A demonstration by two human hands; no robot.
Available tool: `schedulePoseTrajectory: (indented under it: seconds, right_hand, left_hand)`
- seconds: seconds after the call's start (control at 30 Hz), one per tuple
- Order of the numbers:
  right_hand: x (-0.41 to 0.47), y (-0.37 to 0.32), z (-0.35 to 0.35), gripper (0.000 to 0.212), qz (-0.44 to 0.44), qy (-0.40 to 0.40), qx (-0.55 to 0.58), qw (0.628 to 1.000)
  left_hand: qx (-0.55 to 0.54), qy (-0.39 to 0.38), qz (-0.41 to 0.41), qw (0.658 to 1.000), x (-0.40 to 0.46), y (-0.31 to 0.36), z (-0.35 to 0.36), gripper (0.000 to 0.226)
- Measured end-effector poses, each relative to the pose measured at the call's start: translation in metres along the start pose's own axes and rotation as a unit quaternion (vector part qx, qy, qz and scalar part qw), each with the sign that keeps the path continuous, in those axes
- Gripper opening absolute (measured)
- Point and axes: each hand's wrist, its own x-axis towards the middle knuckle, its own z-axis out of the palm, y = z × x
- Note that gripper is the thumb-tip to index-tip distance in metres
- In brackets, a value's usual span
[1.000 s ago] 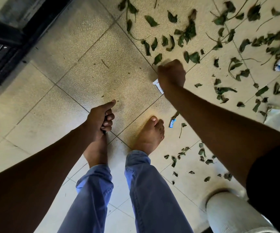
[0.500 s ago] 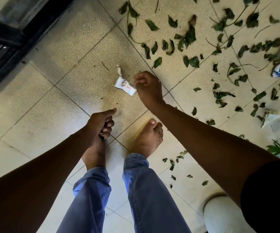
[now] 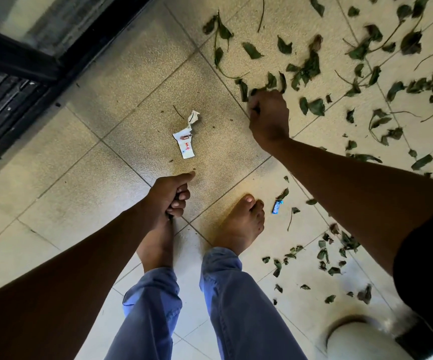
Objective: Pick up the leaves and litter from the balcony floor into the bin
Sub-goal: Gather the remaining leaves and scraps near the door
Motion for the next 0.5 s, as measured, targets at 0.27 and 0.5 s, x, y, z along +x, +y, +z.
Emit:
schedulePoseTrajectory:
  seconds: [0.27,0.5]
  right_hand:
    - [0.022,-0.042,0.009,0.064,0.205,0.099,0.193,0.954]
    - [0.024,-0.045,0.018,0.016,0.185,0.041,0.063,0.980]
  left_hand:
    - [-0.005,0.007,0.008,1.000,0.004,0.006,-0.002,0.050]
    - [-0.004,0.005,0.010,1.000,0.003,0.010,-0.002,0.051]
